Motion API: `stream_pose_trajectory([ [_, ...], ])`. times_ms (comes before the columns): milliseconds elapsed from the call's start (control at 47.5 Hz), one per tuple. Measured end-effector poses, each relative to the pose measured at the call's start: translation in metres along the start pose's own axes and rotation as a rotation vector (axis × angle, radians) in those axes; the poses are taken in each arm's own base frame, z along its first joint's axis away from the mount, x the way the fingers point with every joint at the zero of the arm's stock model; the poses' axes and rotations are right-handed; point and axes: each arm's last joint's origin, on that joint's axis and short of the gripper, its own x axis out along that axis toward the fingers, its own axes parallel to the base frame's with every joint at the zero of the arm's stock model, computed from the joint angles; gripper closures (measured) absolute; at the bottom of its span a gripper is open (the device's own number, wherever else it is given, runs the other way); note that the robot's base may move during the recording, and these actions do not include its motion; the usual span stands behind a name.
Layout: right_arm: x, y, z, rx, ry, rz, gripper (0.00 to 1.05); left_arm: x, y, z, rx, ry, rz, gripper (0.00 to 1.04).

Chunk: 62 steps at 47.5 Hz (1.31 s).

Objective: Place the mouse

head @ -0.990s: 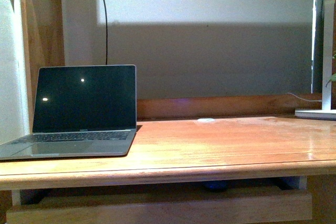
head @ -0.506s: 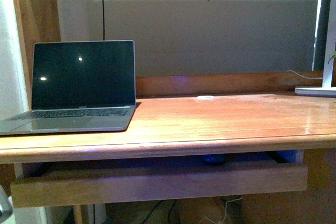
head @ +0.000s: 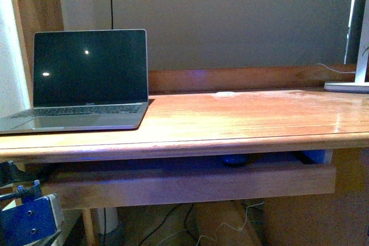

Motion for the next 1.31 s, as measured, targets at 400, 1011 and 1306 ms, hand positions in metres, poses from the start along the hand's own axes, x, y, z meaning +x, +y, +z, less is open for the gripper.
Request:
stream_pose_trajectory([
  [400,0.0,0.0,0.0,0.0,0.0,0.0,0.07,0.016,0.005,-0.003,-0.055,0.025,-0.213,0.08],
  [1011,0.0,0.0,0.0,0.0,0.0,0.0,0.07,-0.075,0.014,0.075,-0.643,-0.192,-0.721,0.08],
  [1306,0.0,0.0,0.0,0.0,0.0,0.0,0.07,-0.097,0.065,0.119,-0.999,-0.31,-0.435,0.08],
])
